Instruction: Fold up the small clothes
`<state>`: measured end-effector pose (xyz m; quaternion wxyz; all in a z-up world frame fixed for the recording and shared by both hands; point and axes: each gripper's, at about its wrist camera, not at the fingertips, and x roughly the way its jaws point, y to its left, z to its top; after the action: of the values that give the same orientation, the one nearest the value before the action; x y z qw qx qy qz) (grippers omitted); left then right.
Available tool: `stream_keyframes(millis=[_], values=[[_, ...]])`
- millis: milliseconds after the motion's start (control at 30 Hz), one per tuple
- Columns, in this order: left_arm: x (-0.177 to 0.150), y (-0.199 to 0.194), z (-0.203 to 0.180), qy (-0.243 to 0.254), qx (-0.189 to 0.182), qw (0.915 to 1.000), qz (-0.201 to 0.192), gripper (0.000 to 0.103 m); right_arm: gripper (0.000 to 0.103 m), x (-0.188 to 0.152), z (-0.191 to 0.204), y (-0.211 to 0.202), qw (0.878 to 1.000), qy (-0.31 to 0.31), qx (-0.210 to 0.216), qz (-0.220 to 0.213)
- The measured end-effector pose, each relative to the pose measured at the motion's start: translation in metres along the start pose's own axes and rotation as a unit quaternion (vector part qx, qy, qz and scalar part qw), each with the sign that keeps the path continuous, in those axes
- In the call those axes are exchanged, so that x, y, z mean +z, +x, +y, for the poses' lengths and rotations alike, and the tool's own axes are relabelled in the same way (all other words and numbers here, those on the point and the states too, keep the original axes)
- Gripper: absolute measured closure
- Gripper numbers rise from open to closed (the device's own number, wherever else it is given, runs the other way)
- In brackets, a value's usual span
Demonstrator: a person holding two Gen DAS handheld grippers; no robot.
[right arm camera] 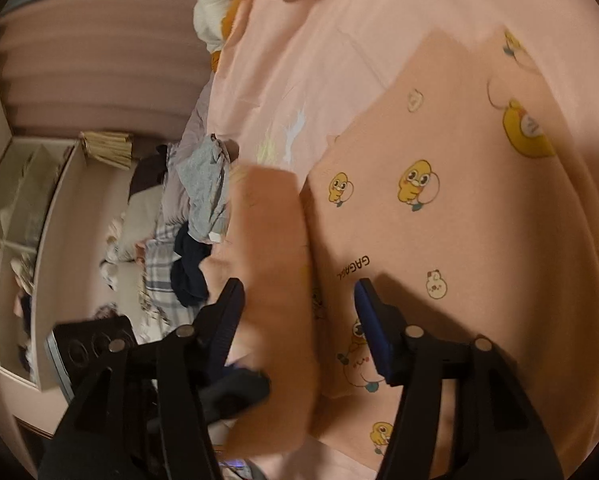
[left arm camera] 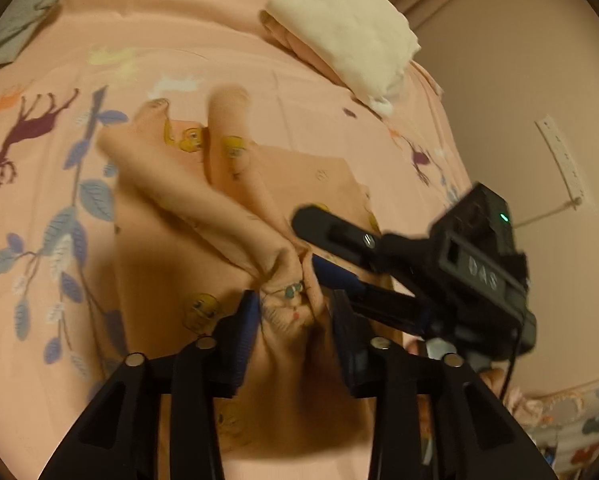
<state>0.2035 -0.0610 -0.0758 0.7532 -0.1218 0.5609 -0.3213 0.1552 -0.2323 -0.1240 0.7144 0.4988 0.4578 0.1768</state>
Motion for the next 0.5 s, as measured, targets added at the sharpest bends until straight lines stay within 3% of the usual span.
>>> stream_keyframes(millis=[133, 333, 500], values=[[-0.003, -0.005, -0.001, 0.009, 0.004, 0.9999, -0.003, 0.061, 0.042, 0.000, -0.005, -0.002, 1.000, 0.023, 0.014, 0.009], [-0.015, -0.025, 0.022, -0.021, -0.003, 0.9996, -0.021, 0.061, 0.040, -0.002, 0.000, -0.001, 1.000, 0.020, 0.005, 0.019], [-0.027, -0.035, 0.043, -0.039, 0.042, 0.9978, -0.034, 0.061, 0.048, -0.002, 0.007, 0.007, 0.998, -0.017, -0.051, 0.024]])
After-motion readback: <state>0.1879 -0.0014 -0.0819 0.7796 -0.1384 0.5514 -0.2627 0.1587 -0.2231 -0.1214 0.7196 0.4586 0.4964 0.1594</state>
